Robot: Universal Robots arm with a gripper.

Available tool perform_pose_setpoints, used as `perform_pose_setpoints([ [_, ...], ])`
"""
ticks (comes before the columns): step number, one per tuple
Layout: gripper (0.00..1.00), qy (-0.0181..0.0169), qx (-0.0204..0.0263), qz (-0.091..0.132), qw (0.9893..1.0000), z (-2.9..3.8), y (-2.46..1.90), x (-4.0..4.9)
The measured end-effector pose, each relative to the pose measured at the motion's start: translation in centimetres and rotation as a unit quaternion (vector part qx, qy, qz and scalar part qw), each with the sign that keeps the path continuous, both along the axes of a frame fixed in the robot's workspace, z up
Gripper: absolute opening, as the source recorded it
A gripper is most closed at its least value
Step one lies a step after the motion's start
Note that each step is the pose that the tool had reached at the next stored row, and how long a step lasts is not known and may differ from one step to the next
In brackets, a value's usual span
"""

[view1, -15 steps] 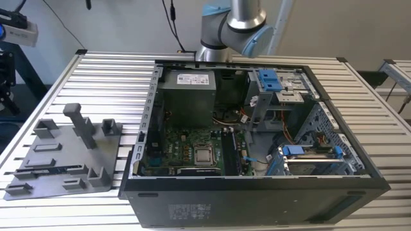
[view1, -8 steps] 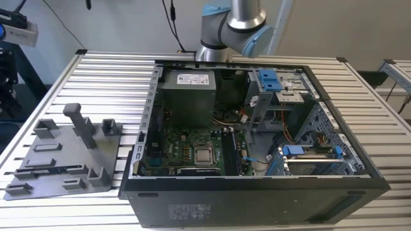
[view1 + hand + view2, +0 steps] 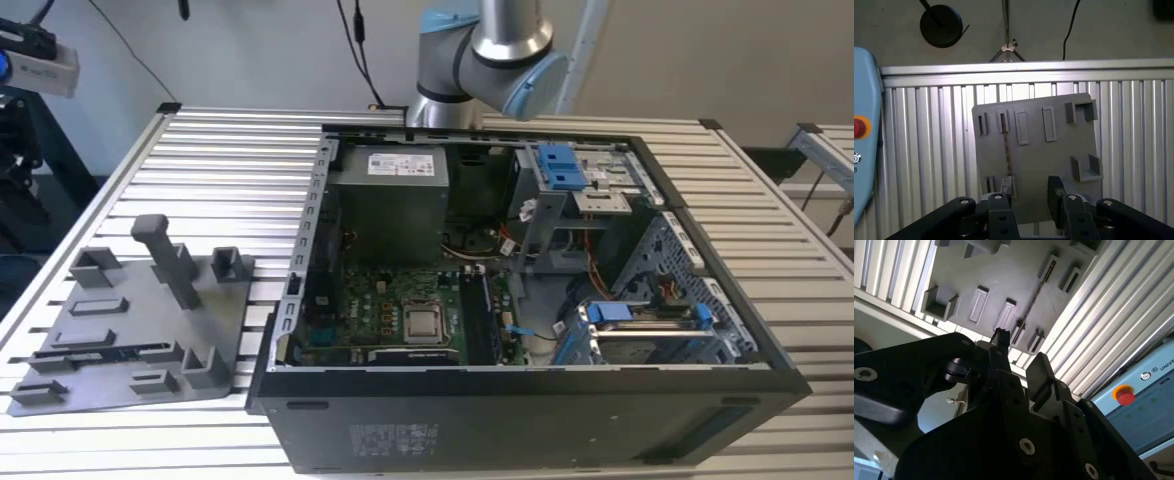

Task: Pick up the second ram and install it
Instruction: 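Pick up the second ram and move it above second insertion slot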

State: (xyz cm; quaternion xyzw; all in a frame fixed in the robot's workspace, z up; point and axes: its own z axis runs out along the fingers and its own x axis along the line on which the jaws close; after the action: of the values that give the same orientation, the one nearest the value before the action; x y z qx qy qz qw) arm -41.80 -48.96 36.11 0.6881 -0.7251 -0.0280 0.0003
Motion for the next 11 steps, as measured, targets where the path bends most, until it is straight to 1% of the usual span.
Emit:
perform_pose_setpoints([
  [2,0.42,0.0,0.0,0.0,1.0,-0.02,0.0,0.0],
  [5,0.42,0.0,0.0,0.002,1.0,-0.23,0.0,0.0],
  [11,0.42,0.0,-0.0001,0.017,0.9999,-0.84,0.0,0.0],
])
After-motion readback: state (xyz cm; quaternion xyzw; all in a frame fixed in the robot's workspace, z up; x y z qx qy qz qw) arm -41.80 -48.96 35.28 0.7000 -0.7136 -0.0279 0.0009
